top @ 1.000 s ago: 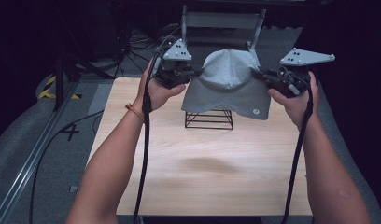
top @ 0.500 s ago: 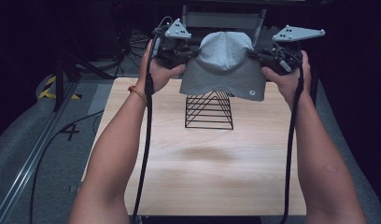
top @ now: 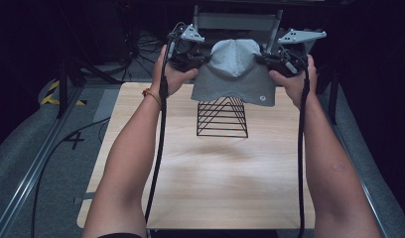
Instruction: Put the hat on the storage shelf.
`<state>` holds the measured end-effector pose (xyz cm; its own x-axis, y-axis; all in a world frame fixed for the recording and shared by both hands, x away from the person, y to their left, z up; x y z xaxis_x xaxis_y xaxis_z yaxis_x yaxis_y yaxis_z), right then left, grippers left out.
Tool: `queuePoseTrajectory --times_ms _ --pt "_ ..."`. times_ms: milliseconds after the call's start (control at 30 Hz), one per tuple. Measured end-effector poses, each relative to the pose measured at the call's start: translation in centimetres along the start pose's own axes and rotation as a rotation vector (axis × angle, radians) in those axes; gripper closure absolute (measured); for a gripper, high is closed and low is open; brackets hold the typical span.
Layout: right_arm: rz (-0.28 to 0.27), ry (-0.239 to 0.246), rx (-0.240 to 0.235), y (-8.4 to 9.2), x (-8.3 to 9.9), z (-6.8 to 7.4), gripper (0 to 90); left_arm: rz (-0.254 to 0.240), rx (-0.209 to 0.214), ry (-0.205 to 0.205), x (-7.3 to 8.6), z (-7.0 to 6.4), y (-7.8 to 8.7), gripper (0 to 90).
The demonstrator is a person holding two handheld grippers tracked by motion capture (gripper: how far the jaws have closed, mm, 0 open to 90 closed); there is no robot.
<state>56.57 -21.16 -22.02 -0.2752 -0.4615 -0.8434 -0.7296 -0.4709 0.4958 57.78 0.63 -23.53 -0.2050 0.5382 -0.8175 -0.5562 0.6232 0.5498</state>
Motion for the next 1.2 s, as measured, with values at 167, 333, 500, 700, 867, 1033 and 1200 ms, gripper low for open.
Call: queuePoseTrajectory --times_ms 167,333,500,700,867,1033,1200 --pt "-0.003 0.000 -0.016 -0.2 0.4 0.1 84.3 -0.014 0.016 0.004 0.6 -0.1 0.3 87.7" --pt "-0.014 0.004 -0.039 0.1 0.7 1.0 84.3 -0.021 0.019 -0.006 1.4 -0.4 1.3 87.7" --pt "-0.013 0.022 -0.054 0.2 1.0 1.9 84.3 -0.035 0.036 0.000 2.5 -0.8 2.0 87.7" --pt "-0.020 0.025 -0.065 0.5 1.3 2.4 84.2 -0.048 0.047 0.012 3.2 -0.8 2.4 87.7" --pt "-0.034 0.026 -0.062 1.3 1.0 2.5 84.2 -0.058 0.054 0.009 3.1 -0.9 3.2 87.7" --pt "-0.032 0.028 -0.066 1.5 1.4 2.6 84.2 -0.059 0.071 -0.003 3.3 -1.5 3.1 87.7" --pt "-0.020 0.024 -0.069 1.2 2.5 2.5 84.2 -0.043 0.073 -0.013 3.9 -1.9 2.4 87.6"
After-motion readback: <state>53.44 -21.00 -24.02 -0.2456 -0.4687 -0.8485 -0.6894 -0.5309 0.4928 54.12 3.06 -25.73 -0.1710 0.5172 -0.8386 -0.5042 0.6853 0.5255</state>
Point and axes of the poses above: each handheld gripper's, and its own axes: y roughly backward along the jaws, x roughly out of its underside, z roughly to its left, the point moved 7 cm from there along -y, roughly forward along the jaws, and after that the axes turned 7 degrees about z, right-handed, at the moved point
